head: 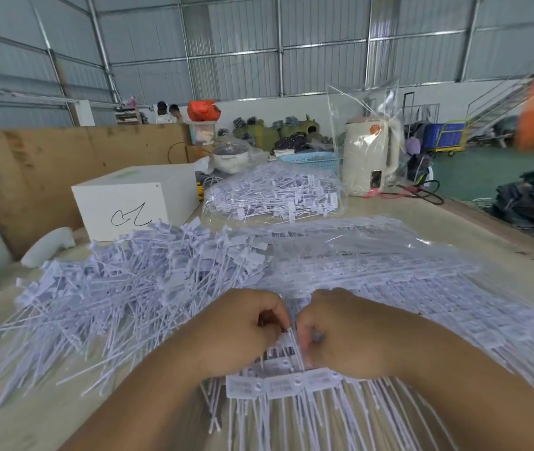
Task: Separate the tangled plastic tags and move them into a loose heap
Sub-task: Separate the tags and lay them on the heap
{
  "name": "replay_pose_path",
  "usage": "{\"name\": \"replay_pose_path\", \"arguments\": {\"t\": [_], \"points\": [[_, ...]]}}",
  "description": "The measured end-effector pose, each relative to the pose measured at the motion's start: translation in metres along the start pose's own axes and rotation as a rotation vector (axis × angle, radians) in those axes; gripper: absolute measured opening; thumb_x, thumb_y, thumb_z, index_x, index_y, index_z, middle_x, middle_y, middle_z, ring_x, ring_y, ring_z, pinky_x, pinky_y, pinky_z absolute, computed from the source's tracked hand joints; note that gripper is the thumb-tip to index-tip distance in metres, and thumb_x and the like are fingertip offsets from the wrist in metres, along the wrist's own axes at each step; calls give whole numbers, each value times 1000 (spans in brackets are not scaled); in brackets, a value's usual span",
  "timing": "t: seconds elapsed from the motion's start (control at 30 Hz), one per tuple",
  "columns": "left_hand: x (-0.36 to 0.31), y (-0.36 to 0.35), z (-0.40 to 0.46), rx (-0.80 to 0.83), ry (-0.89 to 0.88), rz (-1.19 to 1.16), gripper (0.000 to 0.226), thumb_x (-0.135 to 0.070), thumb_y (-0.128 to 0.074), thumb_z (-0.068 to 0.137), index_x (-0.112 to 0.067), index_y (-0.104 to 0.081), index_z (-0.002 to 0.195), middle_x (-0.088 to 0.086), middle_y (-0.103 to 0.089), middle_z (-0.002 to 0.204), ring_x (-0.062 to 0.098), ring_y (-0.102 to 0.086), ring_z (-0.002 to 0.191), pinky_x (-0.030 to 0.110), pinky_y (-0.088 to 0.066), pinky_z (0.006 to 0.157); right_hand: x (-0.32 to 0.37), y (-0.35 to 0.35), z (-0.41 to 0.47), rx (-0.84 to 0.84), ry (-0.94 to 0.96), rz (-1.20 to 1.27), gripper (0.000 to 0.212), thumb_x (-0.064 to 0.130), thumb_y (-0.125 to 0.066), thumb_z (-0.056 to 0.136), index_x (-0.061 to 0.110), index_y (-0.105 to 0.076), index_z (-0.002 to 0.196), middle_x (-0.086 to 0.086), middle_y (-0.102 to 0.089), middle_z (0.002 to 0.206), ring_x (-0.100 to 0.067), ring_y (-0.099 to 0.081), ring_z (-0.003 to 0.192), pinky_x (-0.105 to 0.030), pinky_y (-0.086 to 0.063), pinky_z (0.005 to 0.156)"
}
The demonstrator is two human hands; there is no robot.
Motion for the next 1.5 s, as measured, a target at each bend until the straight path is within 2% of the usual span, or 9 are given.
{"name": "replay_pose_path", "arguments": {"t": [0.1,0.3,0.57,0.77,0.83,1.03,1.2,1.33,1.5], "points": [[0,3,1,-62,1,-57,28,-11,-59,91,-36,-69,84,-6,-66,69,8,-52,50,23,-41,50,-7,4,7,-168,-8,12,11,18,-53,94,24,-61,89,3,-52,100,-17,-52,102,-34,-48,88],[-3,9,3,-254,-121,175,21,-16,-61,91,-36,-66,93,-22,-53,99,-1,-47,98,1,-31,80,-32,6,21,-312,-85,-56,38,12,-47,97,17,-50,134,1,-45,134,-23,-35,125,-38,-38,103],[8,9,7,-308,-87,308,16,-34,-59,92,-35,-66,107,-20,-42,113,2,-29,112,20,-25,99,-26,14,20,-387,-106,-102,33,27,-55,93,25,-55,126,3,-55,122,-21,-38,118,-38,-35,99],[3,17,6,-370,-80,-89,27,-34,-40,97,-42,-65,93,-24,-55,106,-2,-43,113,10,-28,91,-10,43,1,-558,42,-109,2,32,-57,92,33,-57,94,10,-45,90,-14,-37,96,-32,-35,86],[1,25,3,-450,-76,-244,25,-35,-43,94,-41,-67,90,-21,-60,105,0,-49,111,18,-34,90,-6,51,-7,-618,109,-60,8,29,-58,93,32,-51,92,10,-43,91,-13,-36,94,-32,-34,85],[-2,42,-4,-548,-78,-402,22,-31,-51,98,-40,-64,82,-17,-66,80,-2,-57,70,3,-38,60,-4,63,-26,-651,208,176,11,31,-54,94,33,-46,87,21,-54,79,-4,-52,77,-21,-40,65],[-5,42,2,-507,-56,-722,22,-40,-66,80,-28,-67,62,-9,-66,67,6,-60,65,24,-47,74,-6,72,-36,-692,270,230,15,26,-61,89,26,-49,81,8,-52,60,-8,-39,40,-22,-31,43],[-19,38,-3,-368,-187,-739,23,-44,-70,79,-21,-71,74,0,-65,64,12,-59,61,23,-48,62,-1,68,-35,-624,276,152,13,42,-56,91,31,-53,85,1,-46,56,-13,-42,47,-29,-37,50],[-29,38,-10,-419,-259,-738,16,-29,-70,83,-20,-71,69,0,-64,59,12,-54,54,18,-46,57,-4,67,-31,-626,196,135,25,56,-45,91,34,-57,88,5,-56,66,-9,-54,62,-41,-47,61]]}}
Point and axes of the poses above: each hand's wrist, its own z-axis towards the middle knuckle, its own y-axis out of the back of the hand, x = y × z, the point moved 5 cm from there along z, towards the middle knuckle
